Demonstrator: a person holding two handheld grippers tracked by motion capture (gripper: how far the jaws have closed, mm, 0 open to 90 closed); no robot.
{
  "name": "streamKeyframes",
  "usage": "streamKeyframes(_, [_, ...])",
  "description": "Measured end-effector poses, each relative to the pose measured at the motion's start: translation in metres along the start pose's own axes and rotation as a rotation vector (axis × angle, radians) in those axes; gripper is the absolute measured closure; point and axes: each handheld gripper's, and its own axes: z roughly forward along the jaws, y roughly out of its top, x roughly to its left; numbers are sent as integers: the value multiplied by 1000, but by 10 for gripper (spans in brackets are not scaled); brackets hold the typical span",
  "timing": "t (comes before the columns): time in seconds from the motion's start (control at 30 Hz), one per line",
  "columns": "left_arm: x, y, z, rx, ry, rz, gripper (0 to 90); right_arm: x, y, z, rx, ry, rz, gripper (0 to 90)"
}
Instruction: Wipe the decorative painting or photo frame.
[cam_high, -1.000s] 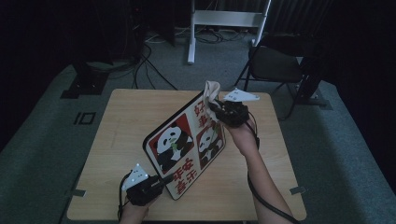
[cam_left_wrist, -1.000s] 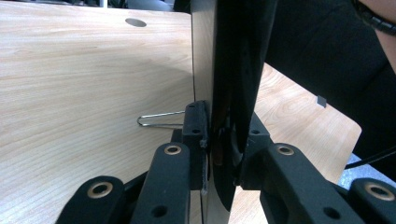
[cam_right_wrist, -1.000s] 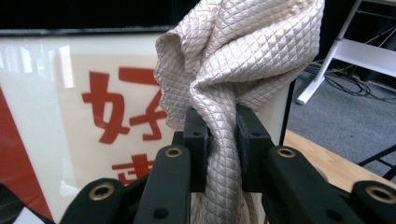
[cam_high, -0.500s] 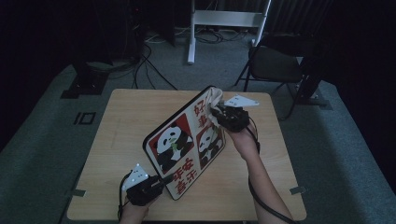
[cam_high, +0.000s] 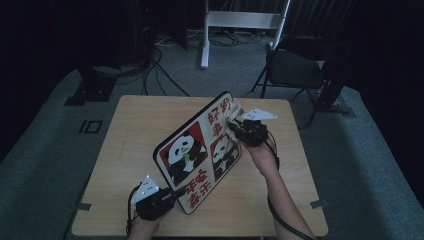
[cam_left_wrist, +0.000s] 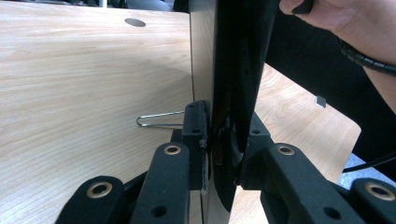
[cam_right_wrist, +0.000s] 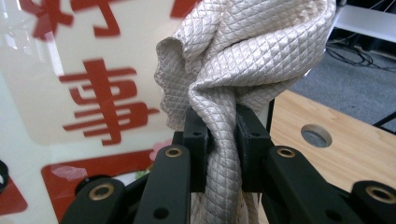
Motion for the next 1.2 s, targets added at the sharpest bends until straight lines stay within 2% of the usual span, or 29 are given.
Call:
streamKeyframes(0.2, [0, 0, 0, 0, 0, 1, 780, -2, -9, 2, 18, -3, 9, 771])
streamKeyframes(1.2, [-1, 0, 0, -2, -3, 1, 778, -8, -88, 23, 161, 7, 81, 771])
